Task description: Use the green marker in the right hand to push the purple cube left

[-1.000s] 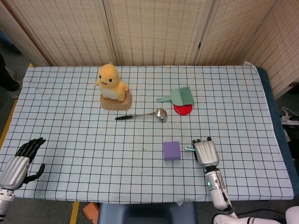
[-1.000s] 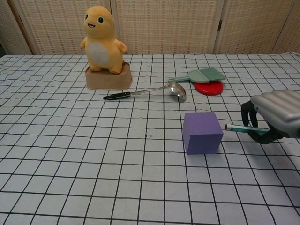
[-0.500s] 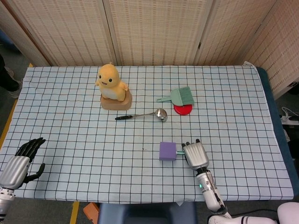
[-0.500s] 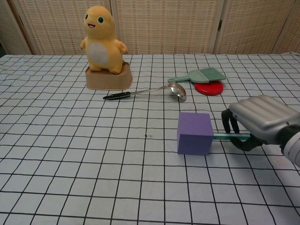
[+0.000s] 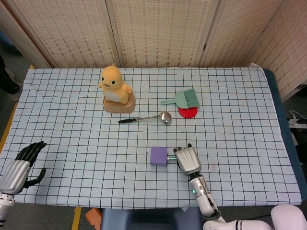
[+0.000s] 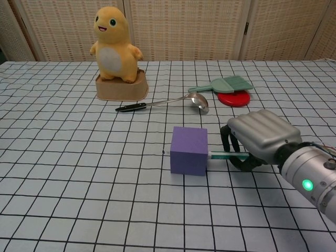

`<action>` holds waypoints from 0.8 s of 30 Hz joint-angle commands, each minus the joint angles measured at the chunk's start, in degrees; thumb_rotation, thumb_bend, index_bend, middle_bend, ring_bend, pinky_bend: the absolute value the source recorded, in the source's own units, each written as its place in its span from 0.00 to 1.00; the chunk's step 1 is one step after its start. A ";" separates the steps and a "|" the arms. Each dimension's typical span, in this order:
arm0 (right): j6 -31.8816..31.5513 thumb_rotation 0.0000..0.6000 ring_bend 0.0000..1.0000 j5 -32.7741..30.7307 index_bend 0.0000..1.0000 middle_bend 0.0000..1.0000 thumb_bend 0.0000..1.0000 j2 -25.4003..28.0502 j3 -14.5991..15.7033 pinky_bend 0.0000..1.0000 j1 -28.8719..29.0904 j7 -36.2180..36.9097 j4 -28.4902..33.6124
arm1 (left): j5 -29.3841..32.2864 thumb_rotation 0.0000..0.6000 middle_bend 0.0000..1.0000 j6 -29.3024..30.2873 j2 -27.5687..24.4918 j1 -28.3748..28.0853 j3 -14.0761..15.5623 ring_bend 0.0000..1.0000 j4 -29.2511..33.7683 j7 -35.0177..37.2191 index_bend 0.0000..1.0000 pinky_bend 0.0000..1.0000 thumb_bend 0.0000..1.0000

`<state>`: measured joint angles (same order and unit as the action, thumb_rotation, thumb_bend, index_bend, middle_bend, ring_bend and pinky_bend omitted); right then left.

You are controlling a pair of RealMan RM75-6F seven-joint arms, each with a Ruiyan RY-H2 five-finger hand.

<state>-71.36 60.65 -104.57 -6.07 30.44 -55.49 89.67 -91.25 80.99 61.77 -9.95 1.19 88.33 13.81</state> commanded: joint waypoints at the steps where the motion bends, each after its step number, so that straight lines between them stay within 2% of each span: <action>1: 0.05 1.00 0.63 -0.56 1.00 0.91 0.41 -1.59 -0.87 0.37 0.89 -0.84 -0.65 | 0.03 1.00 0.01 0.07 -0.06 0.04 -0.01 0.00 0.01 0.24 0.04 0.09 0.48; 24: 1.76 1.00 0.63 -3.73 1.00 0.91 0.41 -12.19 -6.76 0.37 9.12 -6.57 -6.67 | 0.39 1.00 0.01 -0.03 -0.51 0.09 -0.12 0.00 -0.43 1.56 0.04 0.09 0.48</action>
<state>-69.78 57.15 -116.31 -12.50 39.12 -61.72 83.42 -90.89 80.97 61.26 -9.85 1.08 87.92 15.35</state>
